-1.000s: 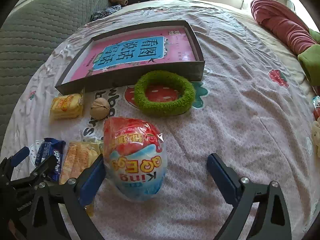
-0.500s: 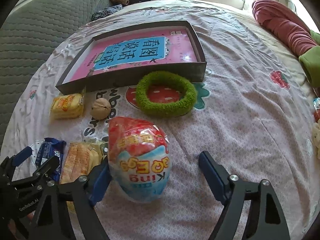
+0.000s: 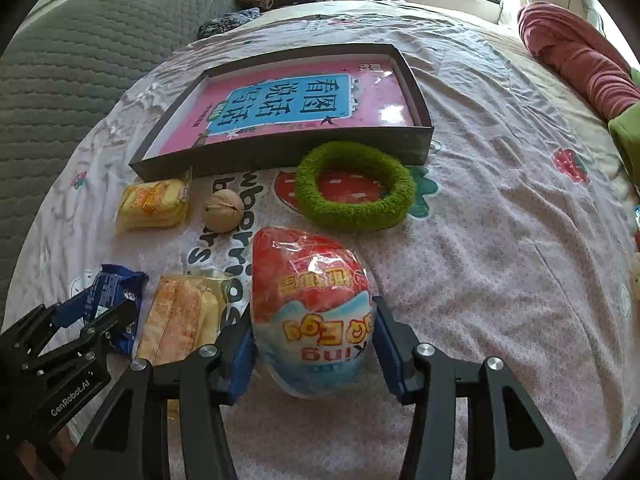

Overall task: Organize objects
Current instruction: 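Grasp the blue biscuit packet with the left tool while the right tool grasps the wrapped egg, then lift and carry the blue packet and wrapped egg over the pink tray with both tools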

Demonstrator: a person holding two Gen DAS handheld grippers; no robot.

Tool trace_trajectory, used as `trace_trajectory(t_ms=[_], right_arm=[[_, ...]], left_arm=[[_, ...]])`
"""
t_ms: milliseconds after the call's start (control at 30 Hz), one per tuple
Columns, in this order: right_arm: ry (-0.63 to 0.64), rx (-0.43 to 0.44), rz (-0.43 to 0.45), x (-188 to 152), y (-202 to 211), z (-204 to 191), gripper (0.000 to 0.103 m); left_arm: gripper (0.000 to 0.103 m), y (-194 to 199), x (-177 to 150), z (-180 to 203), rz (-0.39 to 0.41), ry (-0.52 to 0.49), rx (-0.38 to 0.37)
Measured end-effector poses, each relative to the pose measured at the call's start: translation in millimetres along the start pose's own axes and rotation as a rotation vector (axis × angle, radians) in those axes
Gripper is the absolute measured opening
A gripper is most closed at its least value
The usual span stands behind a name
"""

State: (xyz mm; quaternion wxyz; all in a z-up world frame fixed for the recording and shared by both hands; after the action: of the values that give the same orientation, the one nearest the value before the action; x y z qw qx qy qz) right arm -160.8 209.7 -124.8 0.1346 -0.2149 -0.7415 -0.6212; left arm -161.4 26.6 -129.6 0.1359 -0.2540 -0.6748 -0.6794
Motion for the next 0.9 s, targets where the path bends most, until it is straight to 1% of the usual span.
trace_trajectory(t_ms=[500, 900], right_arm=[[0.012, 0.032, 0.014, -4.2, 9.0, -6.4, 0.052], [0.038, 0.051, 0.064, 10.5, 30.5, -18.0, 0.052]], left_arm=[[0.054, 4.8, 0.1, -1.0, 0.013, -0.004, 0.004], [0.054, 27.8, 19.8, -6.8, 0.069, 0.001, 0.016]])
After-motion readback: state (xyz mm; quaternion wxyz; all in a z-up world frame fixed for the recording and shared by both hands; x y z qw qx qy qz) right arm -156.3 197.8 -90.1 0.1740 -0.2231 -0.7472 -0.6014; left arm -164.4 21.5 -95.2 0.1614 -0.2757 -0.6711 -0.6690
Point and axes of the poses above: each gripper's, at about its wrist camera, not at the fingertips, and y roughly against the way its jaws point, z to its right, x to its top, the point moved 8 cm from there along -y, roughly the way its jaws point, and after that the axes turned 6 degrees about -y, right-handed, at the moved point
